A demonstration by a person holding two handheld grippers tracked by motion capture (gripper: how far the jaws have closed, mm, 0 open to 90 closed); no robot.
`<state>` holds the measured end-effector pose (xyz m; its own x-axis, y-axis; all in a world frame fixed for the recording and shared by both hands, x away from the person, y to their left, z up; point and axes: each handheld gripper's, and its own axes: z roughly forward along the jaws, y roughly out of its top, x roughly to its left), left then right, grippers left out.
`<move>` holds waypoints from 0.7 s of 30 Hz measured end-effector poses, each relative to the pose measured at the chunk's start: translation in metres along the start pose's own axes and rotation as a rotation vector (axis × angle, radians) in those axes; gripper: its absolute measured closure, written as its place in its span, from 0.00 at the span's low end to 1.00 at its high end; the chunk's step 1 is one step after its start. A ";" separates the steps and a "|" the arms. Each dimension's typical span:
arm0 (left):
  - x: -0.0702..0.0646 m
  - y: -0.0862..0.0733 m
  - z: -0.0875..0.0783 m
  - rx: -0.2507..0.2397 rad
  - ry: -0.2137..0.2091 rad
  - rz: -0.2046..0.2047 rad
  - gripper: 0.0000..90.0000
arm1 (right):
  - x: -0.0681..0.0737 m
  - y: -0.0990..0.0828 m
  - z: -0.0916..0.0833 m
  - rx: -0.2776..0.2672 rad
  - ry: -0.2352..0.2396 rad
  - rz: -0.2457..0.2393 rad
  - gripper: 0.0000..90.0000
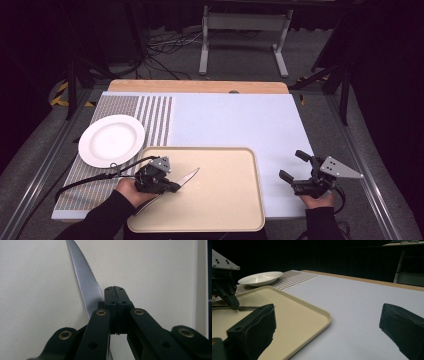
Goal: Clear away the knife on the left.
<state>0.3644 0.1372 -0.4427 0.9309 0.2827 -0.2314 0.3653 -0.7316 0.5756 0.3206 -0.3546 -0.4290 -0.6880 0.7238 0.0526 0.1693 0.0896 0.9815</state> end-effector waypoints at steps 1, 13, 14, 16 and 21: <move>0.000 0.000 0.001 0.002 -0.010 -0.001 1.00 | 0.000 0.000 0.000 -0.001 0.002 0.001 0.02; -0.001 -0.001 0.005 0.015 0.032 0.016 1.00 | 0.000 -0.001 0.001 0.002 0.005 0.005 0.02; -0.001 -0.001 0.005 0.015 0.033 0.013 1.00 | 0.000 -0.001 0.001 0.001 0.005 0.006 0.02; 0.000 0.000 0.004 0.015 0.045 0.007 1.00 | 0.000 -0.001 0.001 0.001 0.005 0.007 0.02; -0.002 0.004 0.004 0.038 0.100 0.023 1.00 | 0.000 -0.001 0.001 0.002 0.005 0.006 0.02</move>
<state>0.3640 0.1313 -0.4433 0.9357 0.3247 -0.1382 0.3452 -0.7612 0.5490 0.3212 -0.3544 -0.4299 -0.6902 0.7212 0.0596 0.1753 0.0868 0.9807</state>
